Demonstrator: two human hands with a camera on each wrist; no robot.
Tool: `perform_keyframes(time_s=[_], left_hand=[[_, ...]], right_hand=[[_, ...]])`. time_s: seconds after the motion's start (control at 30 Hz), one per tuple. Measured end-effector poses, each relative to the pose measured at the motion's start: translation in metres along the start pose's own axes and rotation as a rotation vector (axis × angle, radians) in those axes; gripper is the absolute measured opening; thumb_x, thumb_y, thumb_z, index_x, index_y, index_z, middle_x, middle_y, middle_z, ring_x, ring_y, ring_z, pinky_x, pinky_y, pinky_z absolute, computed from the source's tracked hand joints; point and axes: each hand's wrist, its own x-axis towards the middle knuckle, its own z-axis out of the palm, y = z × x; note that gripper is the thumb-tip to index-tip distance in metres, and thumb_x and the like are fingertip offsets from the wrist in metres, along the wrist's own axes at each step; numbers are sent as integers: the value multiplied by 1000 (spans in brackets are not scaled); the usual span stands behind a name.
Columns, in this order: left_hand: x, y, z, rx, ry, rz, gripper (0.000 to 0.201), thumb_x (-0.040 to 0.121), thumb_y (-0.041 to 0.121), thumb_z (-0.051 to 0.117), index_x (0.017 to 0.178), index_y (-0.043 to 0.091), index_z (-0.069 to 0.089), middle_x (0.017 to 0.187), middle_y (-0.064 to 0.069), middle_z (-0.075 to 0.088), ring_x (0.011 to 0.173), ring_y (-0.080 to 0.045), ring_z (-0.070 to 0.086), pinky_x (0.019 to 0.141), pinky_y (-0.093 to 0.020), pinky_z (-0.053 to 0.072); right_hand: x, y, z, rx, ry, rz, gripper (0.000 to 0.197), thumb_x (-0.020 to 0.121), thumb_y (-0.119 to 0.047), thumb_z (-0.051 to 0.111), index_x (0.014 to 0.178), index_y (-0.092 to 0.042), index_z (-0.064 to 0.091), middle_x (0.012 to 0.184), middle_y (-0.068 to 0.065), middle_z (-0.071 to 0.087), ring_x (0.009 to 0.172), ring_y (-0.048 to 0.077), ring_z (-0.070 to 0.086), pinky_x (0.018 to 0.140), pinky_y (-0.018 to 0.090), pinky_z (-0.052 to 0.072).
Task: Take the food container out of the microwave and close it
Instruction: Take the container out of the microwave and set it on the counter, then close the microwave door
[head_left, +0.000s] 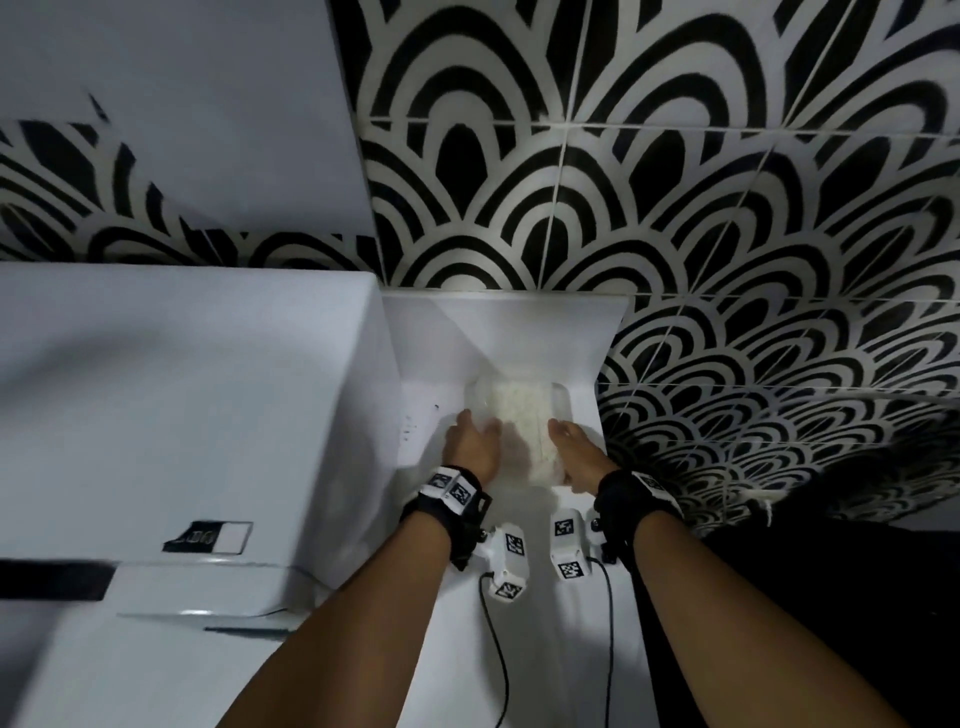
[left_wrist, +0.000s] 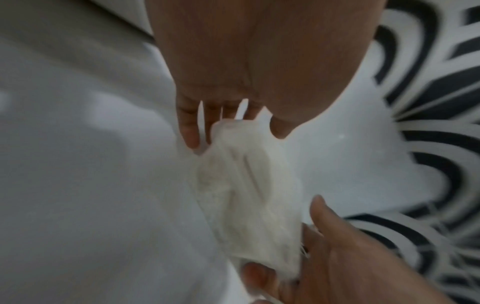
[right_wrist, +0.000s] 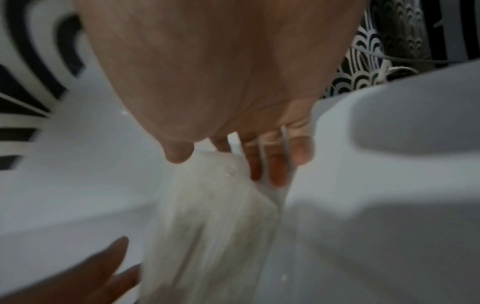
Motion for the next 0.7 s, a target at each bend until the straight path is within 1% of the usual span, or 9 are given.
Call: perform_keyframes(time_s=[0.07, 0.13, 0.23, 0.3, 0.4, 0.47, 0.5, 0.6, 0.7], left_hand=[[-26, 8, -6, 48, 57, 76, 65, 96, 41, 45, 152, 11, 30, 151, -18, 41, 137, -38, 42, 114, -45, 35], [-65, 16, -18, 113, 51, 213, 67, 97, 38, 47, 155, 13, 26, 155, -14, 35, 143, -34, 34, 118, -42, 30], [-132, 23, -45, 182, -49, 437, 63, 97, 38, 48, 154, 20, 29, 157, -6, 34, 145, -25, 32, 119, -36, 28], [-173, 23, -68, 207, -106, 564, 56, 97, 36, 49, 150, 23, 36, 150, -2, 41, 140, -21, 38, 116, -33, 32], [-233, 17, -110, 186, -170, 727, 48, 96, 35, 50, 143, 28, 43, 138, 3, 49, 128, -11, 48, 110, -28, 39], [-266, 7, -146, 179, -163, 806, 46, 96, 38, 51, 141, 29, 46, 138, 10, 48, 125, -4, 49, 108, -24, 39], [-280, 0, -167, 184, -143, 836, 46, 96, 40, 51, 140, 31, 47, 138, 14, 46, 125, -1, 48, 108, -21, 38], [-313, -34, -242, 232, -89, 892, 42, 96, 43, 50, 137, 34, 48, 133, 23, 48, 122, 5, 49, 105, -16, 38], [-334, -77, -323, 224, -23, 847, 43, 92, 47, 52, 134, 40, 51, 123, 25, 55, 116, 0, 56, 100, -22, 44]], right_hand=[[-14, 3, -1, -92, 83, -50, 63, 97, -56, 37, 148, -18, 35, 151, 3, 42, 133, 27, 46, 110, 45, 38], [-33, 5, 3, -100, 175, -155, 52, 98, -45, 45, 139, -13, 47, 141, 12, 54, 121, 29, 56, 103, 42, 44], [-83, -4, 14, -24, 265, -327, 34, 98, -25, 53, 130, -12, 55, 128, 11, 60, 108, 22, 57, 90, 33, 44], [-121, -12, 25, 1, 316, -412, 31, 96, -21, 55, 128, -18, 56, 123, 9, 61, 108, 23, 58, 89, 34, 45], [-180, -28, 51, 120, 176, -555, 29, 91, -19, 56, 118, -28, 58, 118, 10, 62, 106, 25, 62, 95, 40, 50], [-217, -44, 75, 179, 67, -650, 42, 89, -1, 53, 120, -29, 57, 122, 10, 58, 107, 21, 61, 95, 27, 50], [-234, -55, 90, 132, 47, -701, 49, 88, 0, 53, 124, -33, 56, 126, 5, 55, 110, 18, 59, 95, 24, 48], [-270, -90, 145, -256, 109, -831, 54, 87, -31, 49, 141, -35, 44, 147, -6, 40, 135, 14, 42, 111, 34, 38], [-286, -121, 205, -624, 157, -752, 68, 90, -58, 28, 153, -34, 23, 166, -2, 10, 152, 21, 9, 123, 43, 15]])
